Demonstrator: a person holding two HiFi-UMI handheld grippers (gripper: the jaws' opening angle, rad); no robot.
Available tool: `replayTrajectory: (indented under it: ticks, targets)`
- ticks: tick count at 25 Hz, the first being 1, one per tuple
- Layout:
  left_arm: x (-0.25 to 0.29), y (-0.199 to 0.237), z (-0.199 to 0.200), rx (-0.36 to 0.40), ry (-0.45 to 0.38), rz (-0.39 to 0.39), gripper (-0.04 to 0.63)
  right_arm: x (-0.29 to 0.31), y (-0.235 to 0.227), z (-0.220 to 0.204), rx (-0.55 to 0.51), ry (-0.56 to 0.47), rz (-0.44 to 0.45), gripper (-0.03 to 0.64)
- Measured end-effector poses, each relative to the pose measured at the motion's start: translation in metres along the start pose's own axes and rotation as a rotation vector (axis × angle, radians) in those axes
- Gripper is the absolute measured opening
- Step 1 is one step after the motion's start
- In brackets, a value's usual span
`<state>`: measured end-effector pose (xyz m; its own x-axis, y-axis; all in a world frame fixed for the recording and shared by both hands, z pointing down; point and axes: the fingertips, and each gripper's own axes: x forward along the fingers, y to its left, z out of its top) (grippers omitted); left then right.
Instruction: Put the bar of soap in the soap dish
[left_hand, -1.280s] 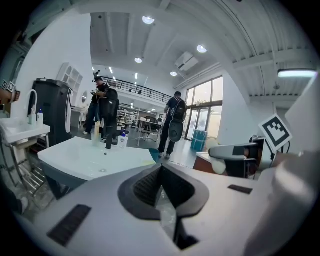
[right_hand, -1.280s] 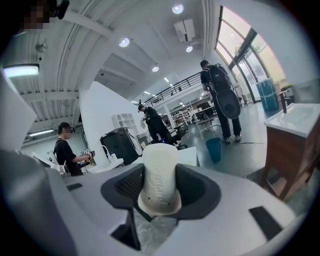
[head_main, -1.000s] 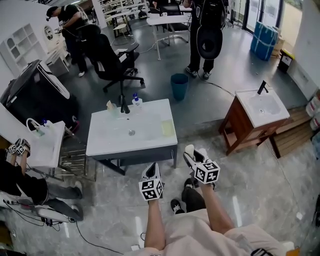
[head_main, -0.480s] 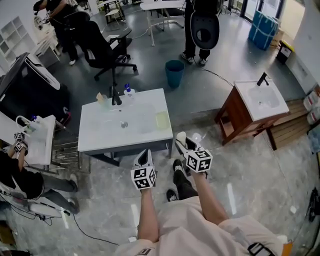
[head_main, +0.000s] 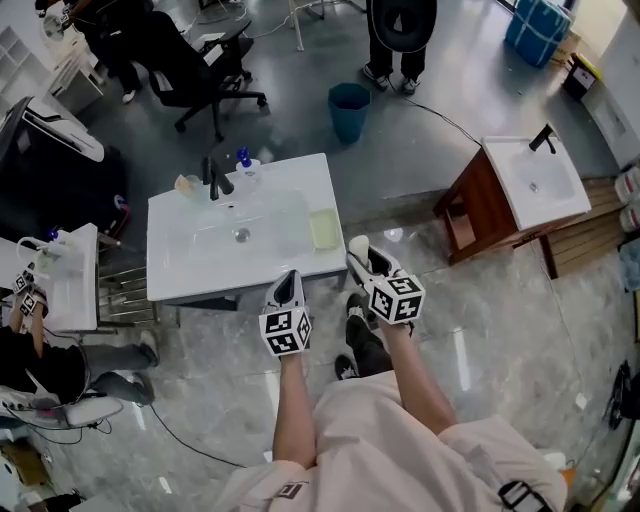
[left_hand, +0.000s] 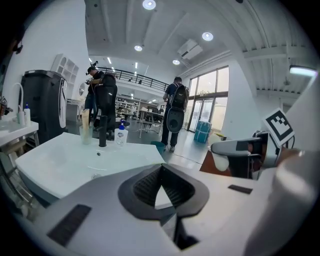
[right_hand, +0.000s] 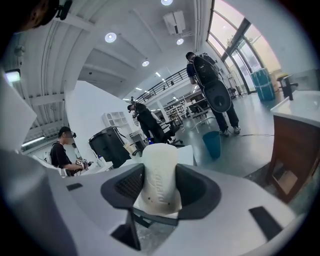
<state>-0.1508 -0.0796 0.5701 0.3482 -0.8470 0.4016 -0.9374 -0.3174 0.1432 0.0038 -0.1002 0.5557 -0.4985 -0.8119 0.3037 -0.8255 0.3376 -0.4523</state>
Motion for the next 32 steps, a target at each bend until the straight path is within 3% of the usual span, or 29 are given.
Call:
replayTrajectory:
  ticks: [17, 25, 32]
  targets:
    - [0.115, 0.028, 0.054, 0.017, 0.029, 0.044, 0.005, 0.117, -0.032, 0.047, -0.012, 0.076, 0.121, 0.196]
    - [0.126, 0.042, 0.059, -0.005, 0.045, 0.096, 0.005, 0.144, -0.034, 0.061, -0.050, 0.117, 0.164, 0.196]
    - [0.127, 0.055, 0.061, 0.002, 0.065, 0.095, 0.005, 0.155, -0.036, 0.068, -0.035, 0.113, 0.135, 0.196]
